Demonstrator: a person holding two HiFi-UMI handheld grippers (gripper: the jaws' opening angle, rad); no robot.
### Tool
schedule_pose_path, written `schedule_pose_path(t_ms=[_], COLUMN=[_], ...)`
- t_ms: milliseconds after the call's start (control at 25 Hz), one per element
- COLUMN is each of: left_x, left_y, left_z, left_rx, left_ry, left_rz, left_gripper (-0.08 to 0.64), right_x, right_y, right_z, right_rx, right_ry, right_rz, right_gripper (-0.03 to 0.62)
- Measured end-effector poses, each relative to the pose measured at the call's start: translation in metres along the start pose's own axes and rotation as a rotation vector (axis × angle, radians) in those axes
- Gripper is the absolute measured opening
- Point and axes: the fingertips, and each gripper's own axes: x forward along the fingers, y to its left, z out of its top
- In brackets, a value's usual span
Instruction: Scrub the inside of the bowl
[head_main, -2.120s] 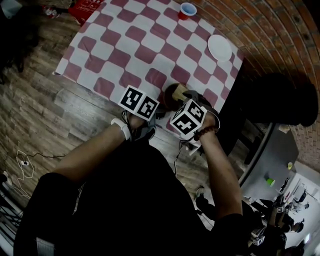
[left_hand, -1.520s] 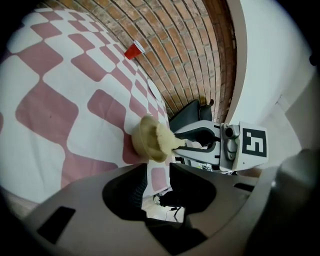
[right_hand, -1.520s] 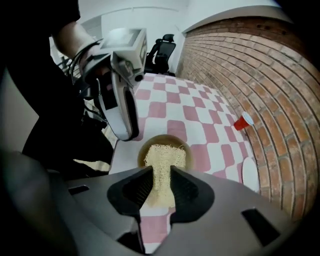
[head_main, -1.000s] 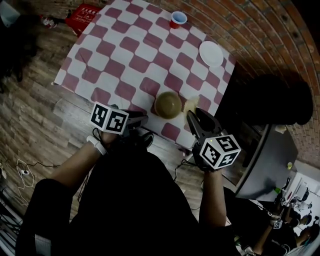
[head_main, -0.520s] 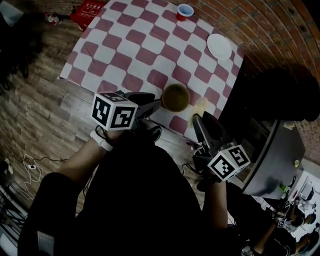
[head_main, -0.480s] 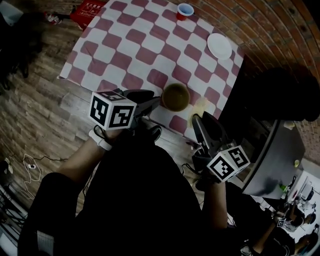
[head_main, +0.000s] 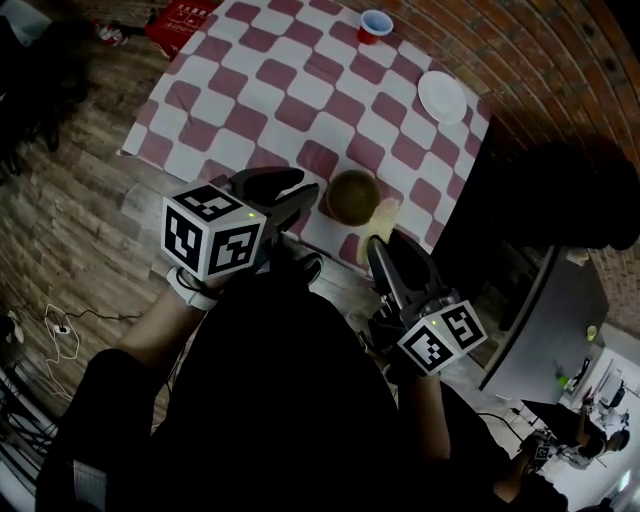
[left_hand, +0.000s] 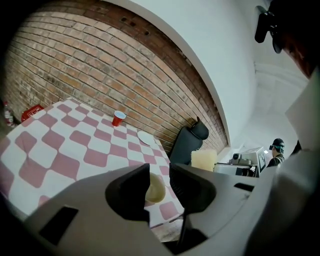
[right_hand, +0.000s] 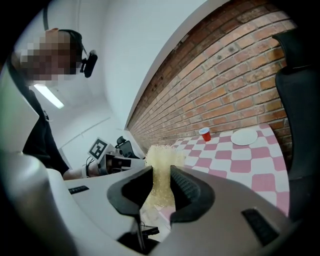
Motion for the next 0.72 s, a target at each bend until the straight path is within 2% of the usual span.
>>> schedule_pose_path(t_ms=[200,480,720], left_x=[0.0,0.001,0.006], left_y=[-0.001,-0.001,-0.009], left_z=[-0.004,-0.005,-0.014], left_rx=[-0.005,-0.002,-0.011], left_ry=[0.012,0.017,0.047], left_rz=[-0.006,-0.004,-0.033], left_gripper=[0.13,0.13,0.13], right_x=[0.002,-0.005,-0.008], right_y=[0.007,0.004,0.0], right_z=[0.001,0.0,0.0], right_rx=[-0.037,-0.031,-0.016], right_ry=[0.005,-0.008,-0.018], right_rz=[0.009,-0.01,-0.031], right_gripper=[0.12,0.12,0.12])
